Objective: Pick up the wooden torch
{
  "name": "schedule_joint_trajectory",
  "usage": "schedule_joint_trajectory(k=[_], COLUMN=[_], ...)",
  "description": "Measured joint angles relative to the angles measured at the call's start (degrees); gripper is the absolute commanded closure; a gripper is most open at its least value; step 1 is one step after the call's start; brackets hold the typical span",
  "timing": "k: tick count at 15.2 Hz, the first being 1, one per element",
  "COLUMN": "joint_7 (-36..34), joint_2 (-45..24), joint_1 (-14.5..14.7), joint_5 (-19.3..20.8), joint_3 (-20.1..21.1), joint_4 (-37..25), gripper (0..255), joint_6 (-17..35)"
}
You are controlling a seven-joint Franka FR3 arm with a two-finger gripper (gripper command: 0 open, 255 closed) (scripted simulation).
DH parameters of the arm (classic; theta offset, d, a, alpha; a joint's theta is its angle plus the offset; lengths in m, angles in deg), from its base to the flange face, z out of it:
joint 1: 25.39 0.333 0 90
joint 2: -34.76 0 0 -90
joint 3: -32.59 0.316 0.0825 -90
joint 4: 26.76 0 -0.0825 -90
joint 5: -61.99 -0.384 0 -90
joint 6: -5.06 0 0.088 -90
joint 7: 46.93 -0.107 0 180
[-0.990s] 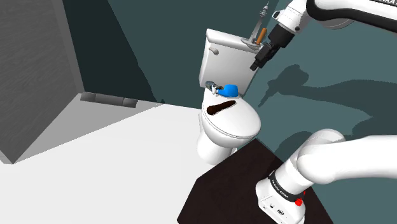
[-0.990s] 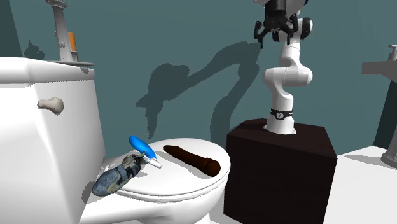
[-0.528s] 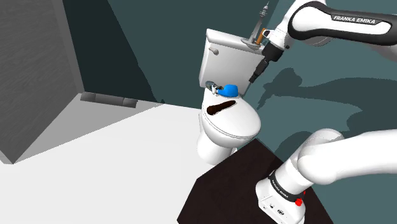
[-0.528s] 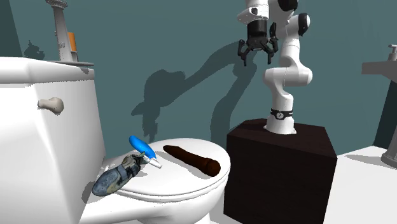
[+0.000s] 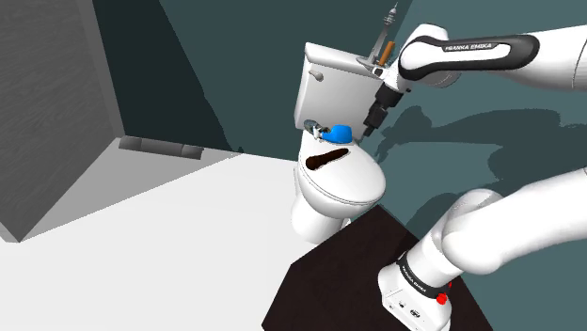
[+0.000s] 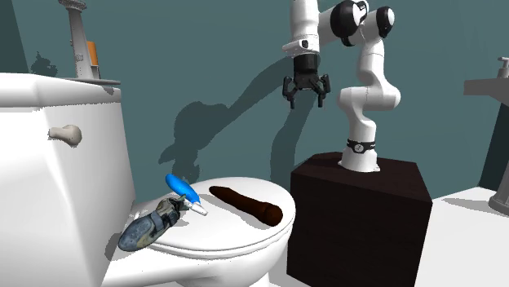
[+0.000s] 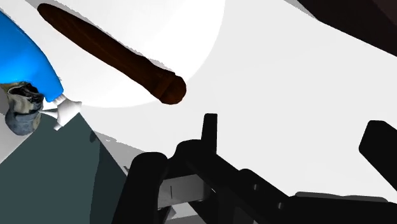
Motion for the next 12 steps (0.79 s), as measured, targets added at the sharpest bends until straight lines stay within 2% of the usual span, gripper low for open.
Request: schedule_joint_trajectory(k=[6,9,12], joint_7=[16.59,25.27,34.82], joint_2=[-12.94,-20.92,-28.89], joint_1=[2.97,4.31,3.83], joint_5=[-3.04,-7.01,-11.58], joint_3=[-7.04,-9.16,-10.24], joint_4=[-3.64,-6.78,-10.26], gripper=[0,0,0], joint_6=[6.55,9.34,11.35])
